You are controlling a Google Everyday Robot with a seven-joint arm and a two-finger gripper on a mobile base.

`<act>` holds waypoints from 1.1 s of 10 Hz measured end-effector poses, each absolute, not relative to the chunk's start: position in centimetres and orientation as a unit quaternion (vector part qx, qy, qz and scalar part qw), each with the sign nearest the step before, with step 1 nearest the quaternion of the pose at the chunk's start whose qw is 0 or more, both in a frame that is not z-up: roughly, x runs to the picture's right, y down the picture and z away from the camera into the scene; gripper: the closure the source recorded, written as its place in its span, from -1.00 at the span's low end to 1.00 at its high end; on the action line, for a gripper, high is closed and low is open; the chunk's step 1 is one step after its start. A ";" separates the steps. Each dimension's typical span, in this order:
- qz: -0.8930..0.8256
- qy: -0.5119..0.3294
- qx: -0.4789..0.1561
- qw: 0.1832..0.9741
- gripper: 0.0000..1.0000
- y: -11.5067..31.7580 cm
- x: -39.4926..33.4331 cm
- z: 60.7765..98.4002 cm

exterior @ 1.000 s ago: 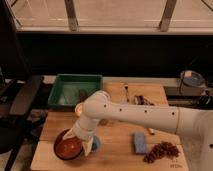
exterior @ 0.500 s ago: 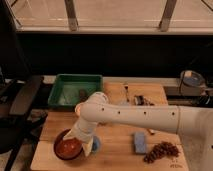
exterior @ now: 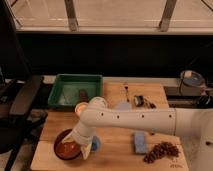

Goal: Stack bowls into tray

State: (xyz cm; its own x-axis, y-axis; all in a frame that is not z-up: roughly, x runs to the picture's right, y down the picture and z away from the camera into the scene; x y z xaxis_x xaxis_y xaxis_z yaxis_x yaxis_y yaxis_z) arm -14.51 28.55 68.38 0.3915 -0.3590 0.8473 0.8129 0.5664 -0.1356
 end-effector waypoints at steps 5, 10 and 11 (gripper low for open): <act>-0.338 -0.455 -0.282 0.774 -0.14 31.9 -14.9 70.9; -0.347 -0.441 -0.247 0.790 0.85 29.8 -15.1 68.9; -0.351 -0.431 -0.235 0.797 0.98 28.8 -15.0 68.1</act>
